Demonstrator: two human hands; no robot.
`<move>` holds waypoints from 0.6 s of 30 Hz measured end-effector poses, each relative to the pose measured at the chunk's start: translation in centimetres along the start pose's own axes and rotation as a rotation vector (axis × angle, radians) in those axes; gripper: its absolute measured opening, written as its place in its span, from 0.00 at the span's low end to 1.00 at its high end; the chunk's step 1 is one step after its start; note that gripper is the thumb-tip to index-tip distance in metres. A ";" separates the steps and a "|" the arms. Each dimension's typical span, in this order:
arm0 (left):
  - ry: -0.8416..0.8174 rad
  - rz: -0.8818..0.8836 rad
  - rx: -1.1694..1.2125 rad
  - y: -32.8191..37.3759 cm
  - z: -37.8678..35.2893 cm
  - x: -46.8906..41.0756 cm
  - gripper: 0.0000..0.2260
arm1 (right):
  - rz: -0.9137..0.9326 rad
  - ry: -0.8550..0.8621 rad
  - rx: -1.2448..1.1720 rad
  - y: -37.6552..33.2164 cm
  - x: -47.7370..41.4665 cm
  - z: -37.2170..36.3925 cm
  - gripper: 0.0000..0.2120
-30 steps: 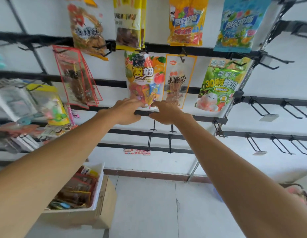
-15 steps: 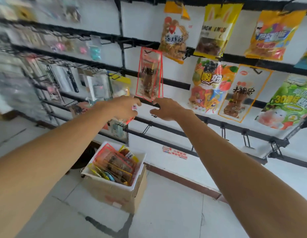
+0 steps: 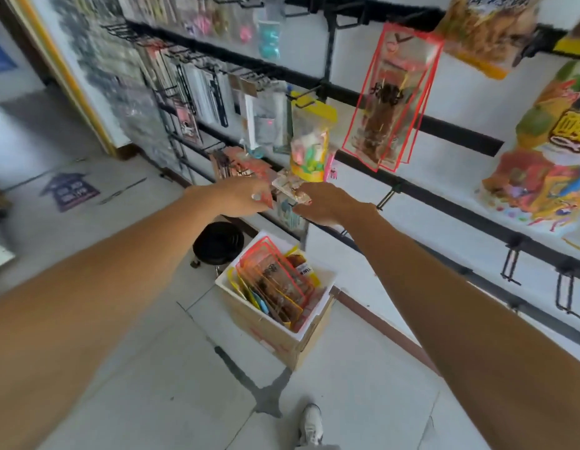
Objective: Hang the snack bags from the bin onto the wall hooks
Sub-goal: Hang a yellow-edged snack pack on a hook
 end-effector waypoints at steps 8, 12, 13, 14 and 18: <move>-0.118 0.080 0.066 -1.9 -5.3 -5.4 0.20 | 0.017 -0.128 -0.082 4.6 -6.1 -4.9 0.25; -0.196 0.135 0.101 -4.2 -8.1 -7.8 0.20 | 0.024 -0.201 -0.108 5.5 -8.5 -8.3 0.25; -0.210 0.148 0.104 -4.8 -8.7 -8.5 0.20 | 0.030 -0.224 -0.105 5.7 -9.0 -9.1 0.24; -0.220 0.158 0.112 -5.4 -9.3 -9.2 0.20 | 0.032 -0.247 -0.102 5.9 -9.6 -10.0 0.24; -0.290 0.142 0.164 -7.2 -11.9 -12.3 0.20 | 0.000 -0.315 -0.095 7.0 -11.9 -13.1 0.23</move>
Point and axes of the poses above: each hand's wrist, its own x-axis away from the middle knuckle, its own z-axis out of the back of the hand, y = z × x, the point moved 8 cm from there along -x, towards the middle knuckle, and after that the axes turned 15 degrees about z, right-handed, at the moved point
